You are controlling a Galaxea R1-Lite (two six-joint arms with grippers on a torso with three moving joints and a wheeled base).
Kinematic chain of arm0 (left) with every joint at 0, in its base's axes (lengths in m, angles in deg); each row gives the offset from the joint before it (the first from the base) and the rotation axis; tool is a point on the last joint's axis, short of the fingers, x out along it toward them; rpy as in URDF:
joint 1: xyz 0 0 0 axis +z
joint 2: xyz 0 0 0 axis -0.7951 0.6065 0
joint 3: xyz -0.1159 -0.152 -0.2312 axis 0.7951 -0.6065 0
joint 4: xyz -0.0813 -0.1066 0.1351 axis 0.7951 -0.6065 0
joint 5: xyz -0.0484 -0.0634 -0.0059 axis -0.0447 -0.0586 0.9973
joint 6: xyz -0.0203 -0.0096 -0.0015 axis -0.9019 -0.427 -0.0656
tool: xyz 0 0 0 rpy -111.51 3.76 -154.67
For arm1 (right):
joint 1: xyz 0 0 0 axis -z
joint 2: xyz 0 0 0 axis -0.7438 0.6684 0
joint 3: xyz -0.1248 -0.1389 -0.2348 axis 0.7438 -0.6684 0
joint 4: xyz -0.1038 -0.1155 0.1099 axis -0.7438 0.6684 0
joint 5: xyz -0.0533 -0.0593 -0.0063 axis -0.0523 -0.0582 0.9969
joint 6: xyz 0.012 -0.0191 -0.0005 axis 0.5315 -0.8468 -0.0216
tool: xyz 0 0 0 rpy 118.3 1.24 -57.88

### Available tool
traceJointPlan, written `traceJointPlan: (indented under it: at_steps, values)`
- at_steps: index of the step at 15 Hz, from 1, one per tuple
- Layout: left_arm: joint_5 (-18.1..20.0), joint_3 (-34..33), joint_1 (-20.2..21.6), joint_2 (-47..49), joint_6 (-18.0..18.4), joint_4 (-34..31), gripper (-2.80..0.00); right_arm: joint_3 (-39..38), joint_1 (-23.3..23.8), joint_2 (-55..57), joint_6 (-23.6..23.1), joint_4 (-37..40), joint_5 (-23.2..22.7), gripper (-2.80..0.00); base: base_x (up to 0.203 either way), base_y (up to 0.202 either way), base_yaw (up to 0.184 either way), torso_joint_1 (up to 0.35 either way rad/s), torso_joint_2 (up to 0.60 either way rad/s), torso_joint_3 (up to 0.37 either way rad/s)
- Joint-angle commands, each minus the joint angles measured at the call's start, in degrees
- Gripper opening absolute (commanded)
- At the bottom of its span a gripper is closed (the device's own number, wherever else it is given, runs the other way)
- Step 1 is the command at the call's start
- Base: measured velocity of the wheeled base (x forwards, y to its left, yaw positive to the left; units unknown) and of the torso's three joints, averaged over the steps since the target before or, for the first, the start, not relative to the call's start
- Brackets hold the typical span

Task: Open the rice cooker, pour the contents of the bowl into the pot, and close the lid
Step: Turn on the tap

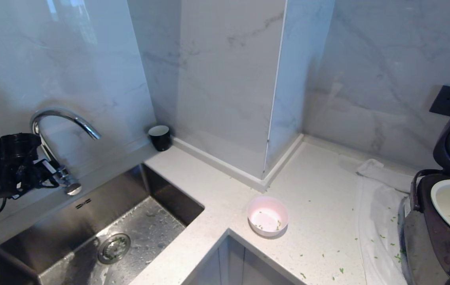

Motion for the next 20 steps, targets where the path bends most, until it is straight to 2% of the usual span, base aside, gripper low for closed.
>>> traceJointPlan:
  at_steps: [1,5,9,13,15,20]
  values:
    - [-0.10,-0.71,0.60,-1.48,-0.16,-0.15,0.00,-0.01,-0.04,0.00,-0.04,-0.01,-0.04,-2.80,0.000,0.000,0.000,0.000,0.00,0.000]
    - [-0.26,-4.62,-1.55,-2.88,-0.83,0.39,0.00,-0.01,-0.05,0.07,-0.04,-0.01,-0.04,-2.80,0.000,0.000,0.000,0.000,0.00,0.000]
    - [-0.47,-1.48,-2.73,-0.30,-2.27,0.35,0.00,-0.01,-0.07,0.00,0.00,-0.01,-0.04,-2.80,0.000,0.000,0.000,0.000,0.00,0.000]
    - [-0.54,-1.76,-1.99,-0.78,-3.12,0.14,0.00,-0.01,-0.07,0.00,-0.05,-0.01,-0.04,-2.80,0.000,0.000,0.000,0.000,0.00,0.000]
    - [-0.38,-3.38,-1.58,-0.61,-4.85,0.31,0.00,-0.01,-0.01,0.06,0.00,-0.01,-0.04,-2.80,0.000,0.000,0.000,0.000,0.00,0.000]
    - [-0.10,-1.99,-1.59,2.54,-5.67,0.48,0.00,-0.01,-0.07,0.00,0.00,-0.01,-0.04,-2.80,0.000,0.000,0.000,0.000,0.00,0.000]
